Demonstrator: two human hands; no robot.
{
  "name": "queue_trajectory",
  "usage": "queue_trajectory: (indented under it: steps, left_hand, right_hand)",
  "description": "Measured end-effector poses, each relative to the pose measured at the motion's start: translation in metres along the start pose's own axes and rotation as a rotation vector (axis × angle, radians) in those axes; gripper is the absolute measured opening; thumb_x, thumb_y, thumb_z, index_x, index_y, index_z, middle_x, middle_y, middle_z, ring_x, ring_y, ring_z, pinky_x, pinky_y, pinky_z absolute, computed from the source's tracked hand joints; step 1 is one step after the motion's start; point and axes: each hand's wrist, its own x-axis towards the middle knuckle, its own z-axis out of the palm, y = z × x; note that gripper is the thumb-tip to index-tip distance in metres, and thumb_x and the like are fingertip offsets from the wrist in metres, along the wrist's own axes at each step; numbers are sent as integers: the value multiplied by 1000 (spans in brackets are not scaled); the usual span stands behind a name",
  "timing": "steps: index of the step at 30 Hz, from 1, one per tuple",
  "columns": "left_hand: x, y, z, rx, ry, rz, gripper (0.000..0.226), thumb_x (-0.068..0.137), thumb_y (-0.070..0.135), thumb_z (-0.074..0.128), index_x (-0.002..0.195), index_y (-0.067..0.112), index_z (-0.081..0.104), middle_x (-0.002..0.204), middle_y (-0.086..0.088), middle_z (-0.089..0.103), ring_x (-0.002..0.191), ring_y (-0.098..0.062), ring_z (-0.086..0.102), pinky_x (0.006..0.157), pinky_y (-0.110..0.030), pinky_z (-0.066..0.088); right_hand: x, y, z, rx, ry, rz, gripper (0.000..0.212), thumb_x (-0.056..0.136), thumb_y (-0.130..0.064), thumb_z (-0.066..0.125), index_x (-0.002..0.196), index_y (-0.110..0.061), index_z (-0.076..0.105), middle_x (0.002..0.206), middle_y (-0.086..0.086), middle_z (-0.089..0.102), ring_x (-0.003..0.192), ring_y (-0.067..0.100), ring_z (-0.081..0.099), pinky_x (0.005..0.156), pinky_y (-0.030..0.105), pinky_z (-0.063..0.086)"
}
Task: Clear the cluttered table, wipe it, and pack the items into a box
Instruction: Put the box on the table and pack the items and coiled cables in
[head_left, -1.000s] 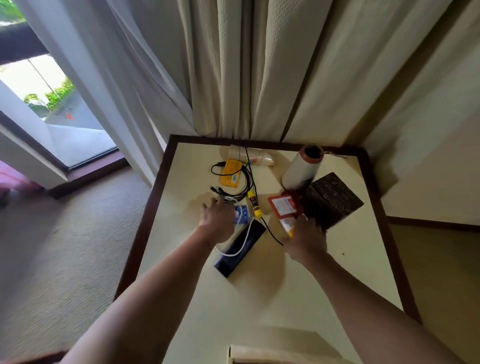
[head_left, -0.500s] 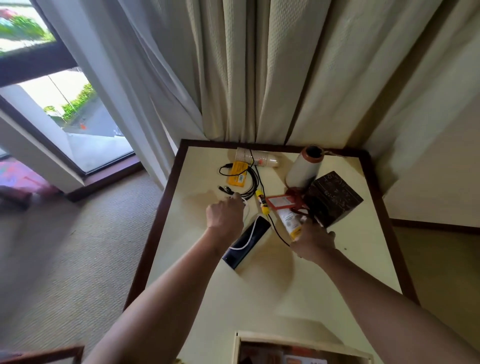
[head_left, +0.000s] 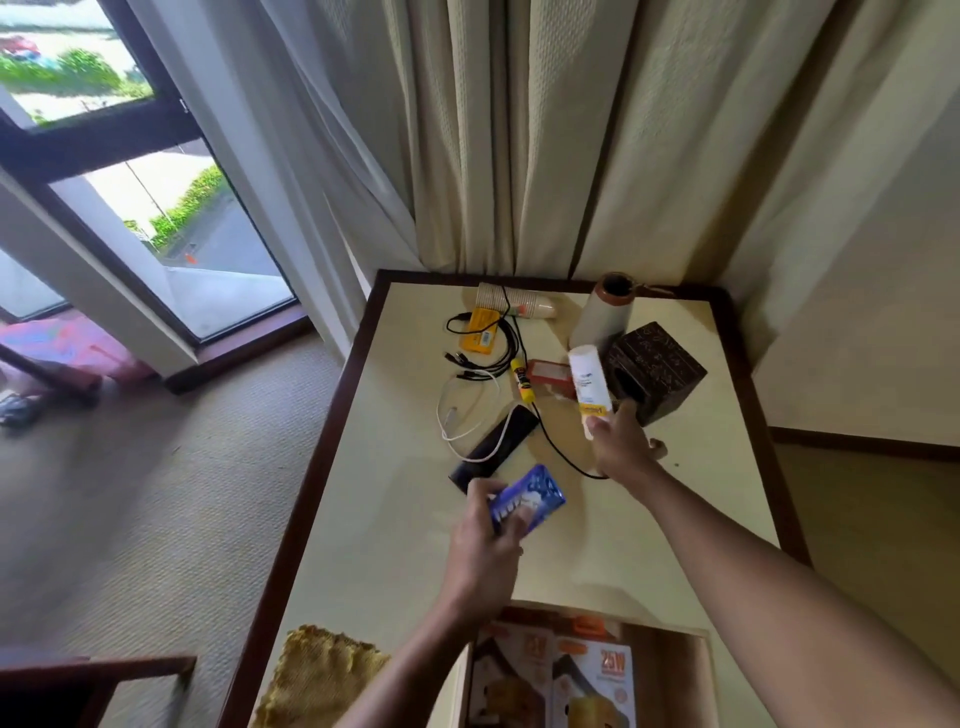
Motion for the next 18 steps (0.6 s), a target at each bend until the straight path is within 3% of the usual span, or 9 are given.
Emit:
queue_trajectory:
  steps: [2, 6, 9, 11, 13, 15, 18]
  left_hand:
    - [-9, -17, 3, 4, -6, -30, 15, 102, 25, 62, 108, 29, 49, 102, -3, 70, 69, -19, 66, 62, -40, 59]
    - [-17, -30, 6, 130, 10, 4, 14, 103, 37, 59, 107, 36, 45, 106, 3, 68, 76, -22, 68, 70, -50, 62]
    - [-19, -24, 8, 142, 55, -1, 12, 105, 38, 56, 107, 36, 45, 102, 9, 64, 73, -29, 69, 64, -53, 60]
    - [-21, -20, 10, 139, 71, -16, 11, 105, 38, 56, 107, 34, 45, 99, 8, 63, 73, -32, 69, 61, -55, 59]
    - [-23, -21, 11, 128, 68, -33, 11, 105, 38, 55, 107, 33, 46, 98, 5, 64, 74, -34, 69, 60, -55, 60]
    - [-24, -22, 10, 130, 74, -32, 10, 105, 38, 55, 105, 35, 46, 99, 5, 65, 75, -33, 69, 63, -56, 60]
    - [-24, -26, 9, 103, 88, -35, 11, 105, 36, 56, 106, 33, 46, 101, 2, 65, 72, -32, 69, 60, -50, 60]
  right_hand:
    - [-10, -8, -12, 109, 9, -69, 21, 104, -21, 51, 119, -9, 41, 122, 14, 64, 115, 34, 59, 102, 40, 28]
    - [-28, -35, -45, 457, 15, -183, 18, 103, -15, 52, 117, -10, 42, 110, 7, 58, 103, 29, 60, 84, 34, 44]
    - [-52, -40, -70, 330, 128, -324, 21, 103, -20, 56, 120, -11, 48, 117, 5, 63, 105, 19, 58, 89, 25, 40]
    - [-76, -36, -79, 303, 75, -391, 23, 103, -16, 54, 124, -9, 47, 119, 5, 62, 105, 18, 57, 77, 8, 41]
    - [-98, -26, -82, 345, -15, -387, 21, 104, -14, 52, 124, -12, 45, 120, 5, 60, 104, 19, 59, 69, 2, 40]
    - [-120, -13, -88, 374, -90, -366, 16, 104, -17, 54, 118, -20, 48, 117, 0, 64, 100, 14, 62, 74, 12, 45]
    - [-158, 21, -102, 284, -265, -313, 15, 101, -17, 59, 94, -31, 55, 84, -16, 65, 72, 4, 57, 70, 31, 47]
